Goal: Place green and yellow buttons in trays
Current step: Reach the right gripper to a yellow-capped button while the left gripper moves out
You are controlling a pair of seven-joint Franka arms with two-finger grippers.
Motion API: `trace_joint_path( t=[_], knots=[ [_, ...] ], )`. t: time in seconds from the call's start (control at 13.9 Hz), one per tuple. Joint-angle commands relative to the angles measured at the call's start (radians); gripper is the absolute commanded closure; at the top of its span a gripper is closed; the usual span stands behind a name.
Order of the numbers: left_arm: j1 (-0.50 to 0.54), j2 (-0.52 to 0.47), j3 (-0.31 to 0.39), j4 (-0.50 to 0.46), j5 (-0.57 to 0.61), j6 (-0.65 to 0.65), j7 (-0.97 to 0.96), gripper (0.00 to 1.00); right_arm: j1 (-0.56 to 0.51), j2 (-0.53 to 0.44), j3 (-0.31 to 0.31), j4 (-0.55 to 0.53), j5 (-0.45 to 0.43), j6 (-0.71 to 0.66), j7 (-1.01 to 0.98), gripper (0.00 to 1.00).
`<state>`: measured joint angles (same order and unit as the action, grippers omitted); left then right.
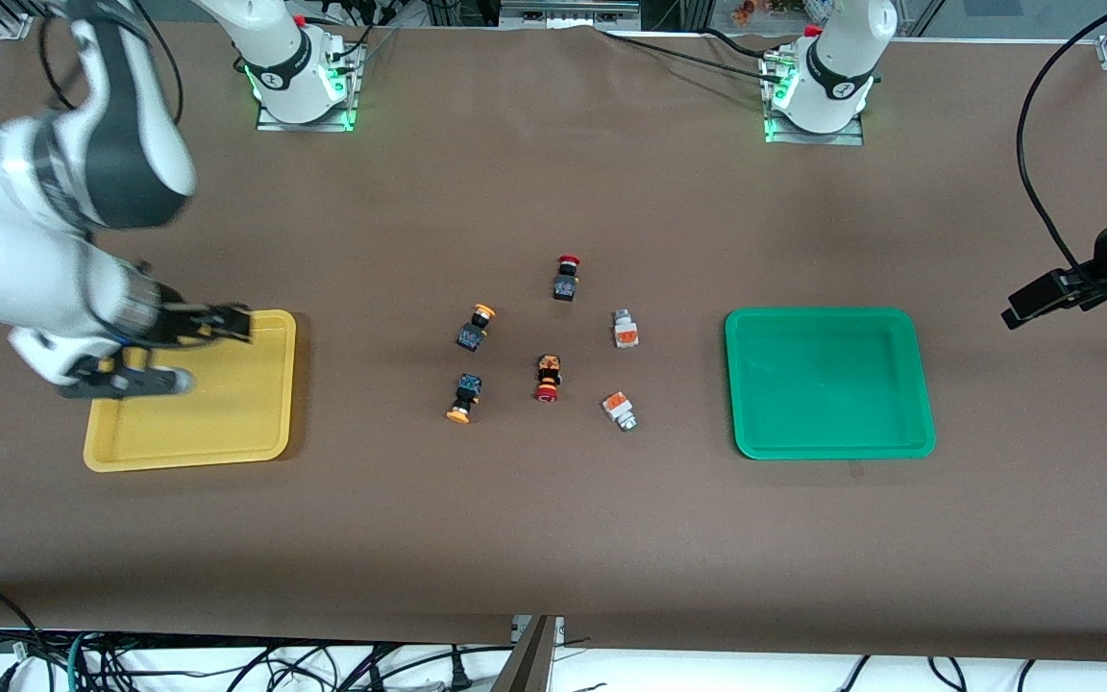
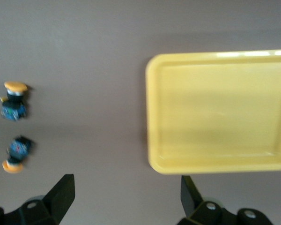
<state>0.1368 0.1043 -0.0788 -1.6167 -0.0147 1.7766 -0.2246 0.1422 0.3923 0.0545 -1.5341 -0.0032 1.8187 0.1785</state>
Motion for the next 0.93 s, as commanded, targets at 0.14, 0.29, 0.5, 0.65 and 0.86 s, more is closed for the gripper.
trace_joint_path(
  t=[0.14, 0.29, 0.5, 0.65, 0.86],
  knots=[
    [-0.043, 0.06, 0.001, 0.055, -0.004, 0.004, 0.011, 0.0, 0.152, 0.143, -0.001, 0.019, 0.028, 0.221, 0.296, 0.0],
    [-0.049, 0.081, -0.007, 0.055, -0.011, 0.004, 0.017, 0.0, 0.215, 0.195, -0.001, 0.019, 0.028, 0.322, 0.436, 0.0],
    [-0.086, 0.133, -0.019, 0.051, -0.028, 0.001, 0.021, 0.0, 0.278, 0.278, -0.002, 0.02, 0.026, 0.459, 0.513, 0.0],
    [-0.121, 0.156, -0.021, 0.041, -0.027, -0.002, 0.007, 0.0, 0.318, 0.333, -0.002, 0.02, 0.014, 0.561, 0.603, 0.0],
    [-0.224, 0.238, -0.021, 0.052, -0.031, 0.007, -0.117, 0.0, 0.335, 0.394, -0.005, 0.02, 0.012, 0.645, 0.639, 0.0]
  ],
)
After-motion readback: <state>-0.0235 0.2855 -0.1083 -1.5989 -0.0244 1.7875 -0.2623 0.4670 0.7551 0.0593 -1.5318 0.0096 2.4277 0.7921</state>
